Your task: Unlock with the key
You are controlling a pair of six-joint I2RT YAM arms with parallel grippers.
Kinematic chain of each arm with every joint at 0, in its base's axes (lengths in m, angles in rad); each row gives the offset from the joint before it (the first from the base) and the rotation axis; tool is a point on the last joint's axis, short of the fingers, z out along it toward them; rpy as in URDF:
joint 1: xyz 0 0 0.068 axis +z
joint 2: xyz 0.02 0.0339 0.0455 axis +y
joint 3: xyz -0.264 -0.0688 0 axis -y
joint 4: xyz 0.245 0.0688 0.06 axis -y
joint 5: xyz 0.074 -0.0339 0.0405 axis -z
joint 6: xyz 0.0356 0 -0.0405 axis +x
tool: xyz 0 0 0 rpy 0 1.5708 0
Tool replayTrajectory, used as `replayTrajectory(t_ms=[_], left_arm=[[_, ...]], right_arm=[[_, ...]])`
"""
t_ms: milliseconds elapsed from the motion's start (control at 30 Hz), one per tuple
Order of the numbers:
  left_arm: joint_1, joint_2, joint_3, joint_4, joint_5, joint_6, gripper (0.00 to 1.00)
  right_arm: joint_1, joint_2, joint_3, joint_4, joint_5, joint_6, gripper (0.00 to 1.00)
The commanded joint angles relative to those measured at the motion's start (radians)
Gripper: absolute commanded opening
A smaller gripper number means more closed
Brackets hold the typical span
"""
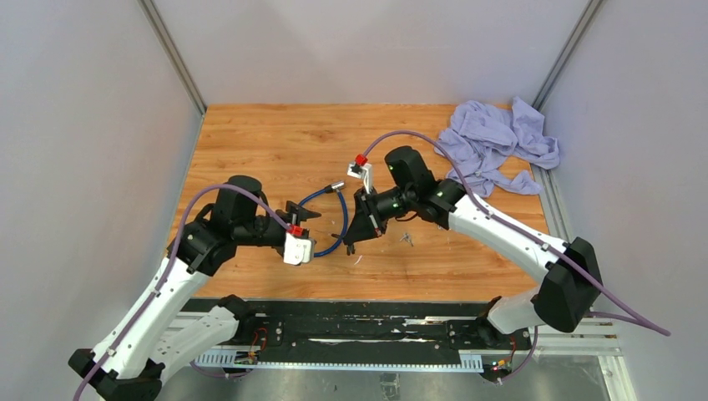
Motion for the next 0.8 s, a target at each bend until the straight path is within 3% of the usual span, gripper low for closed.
replayTrajectory(t_ms=[0, 333, 667, 767], left_arm=[[-0.032, -0.003, -0.026, 0.076, -0.07, -0.01, 0.63], [-0.079, 0.015, -0.057, 0.077, -0.149, -0.02, 0.42], [-0.08, 0.02, -0.102, 0.221, -0.263, 0.008, 0.08], [-0.08, -0.027, -0.147, 0.287, -0.28, 0.046, 0.0]], right_arm=[[0.034, 0.021, 0.049, -0.02, 0.004, 0.005, 0.01], [0.053, 0.054, 0.102, -0.017, 0.061, 0.026, 0.01], [0.066, 0.069, 0.114, -0.01, 0.102, 0.046, 0.01], [0.064, 0.068, 0.105, 0.004, 0.103, 0.07, 0.17]])
